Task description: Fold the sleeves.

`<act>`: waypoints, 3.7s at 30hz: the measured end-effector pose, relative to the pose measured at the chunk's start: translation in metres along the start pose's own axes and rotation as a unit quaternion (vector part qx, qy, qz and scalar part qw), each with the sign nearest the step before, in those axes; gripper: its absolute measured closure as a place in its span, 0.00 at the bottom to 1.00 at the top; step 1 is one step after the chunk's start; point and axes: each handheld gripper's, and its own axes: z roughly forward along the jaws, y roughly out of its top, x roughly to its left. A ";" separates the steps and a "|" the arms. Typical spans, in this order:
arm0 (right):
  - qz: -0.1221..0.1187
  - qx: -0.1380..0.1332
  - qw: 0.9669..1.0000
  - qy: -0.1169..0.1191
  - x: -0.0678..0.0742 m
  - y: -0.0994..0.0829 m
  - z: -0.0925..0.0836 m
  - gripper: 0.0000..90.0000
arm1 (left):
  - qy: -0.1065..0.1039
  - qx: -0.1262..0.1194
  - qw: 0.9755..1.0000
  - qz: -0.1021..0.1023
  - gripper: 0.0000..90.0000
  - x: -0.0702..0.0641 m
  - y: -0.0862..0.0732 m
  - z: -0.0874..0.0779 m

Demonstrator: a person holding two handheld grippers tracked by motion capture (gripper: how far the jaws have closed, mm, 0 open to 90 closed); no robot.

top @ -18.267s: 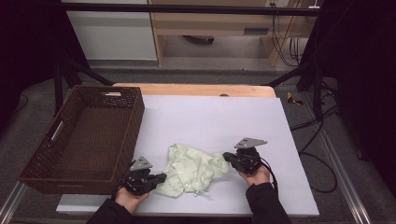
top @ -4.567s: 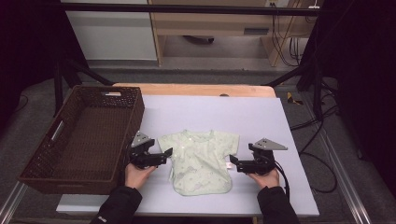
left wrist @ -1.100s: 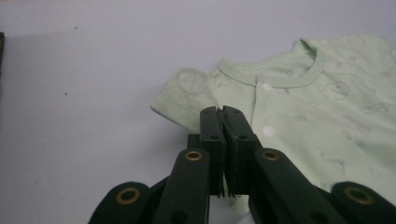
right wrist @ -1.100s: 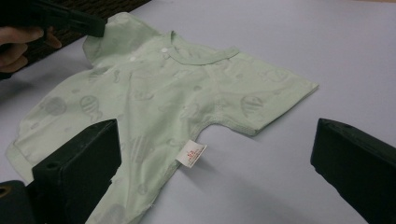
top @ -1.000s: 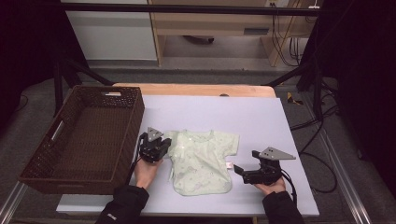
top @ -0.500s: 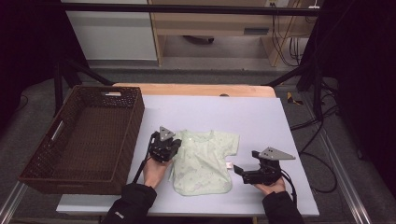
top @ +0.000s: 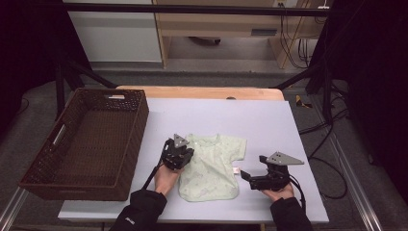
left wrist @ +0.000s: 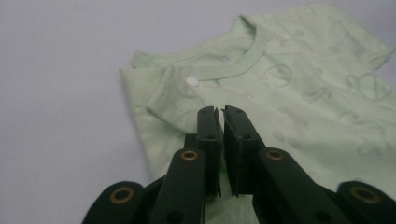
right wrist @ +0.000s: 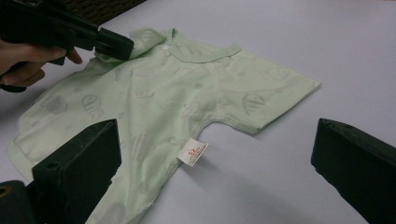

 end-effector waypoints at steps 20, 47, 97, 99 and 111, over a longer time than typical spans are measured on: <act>0.000 0.000 1.000 0.001 0.000 0.000 0.000 0.03 | 0.001 0.022 1.000 -0.001 0.99 0.009 -0.010 -0.005; 0.011 -0.010 1.000 -0.024 0.004 0.012 0.006 0.05 | -0.065 -0.051 0.996 -0.027 0.08 0.037 -0.038 -0.081; 0.035 0.117 0.986 -0.116 -0.027 0.024 0.079 0.45 | -0.072 -0.060 0.996 -0.010 0.05 0.037 -0.067 -0.085; 0.032 0.119 0.985 -0.117 -0.026 0.024 0.079 0.49 | -0.072 -0.059 0.996 -0.010 0.05 0.037 -0.067 -0.085; 0.030 0.120 0.986 -0.113 -0.022 0.024 0.079 0.77 | -0.072 -0.054 0.996 -0.012 0.06 0.037 -0.067 -0.084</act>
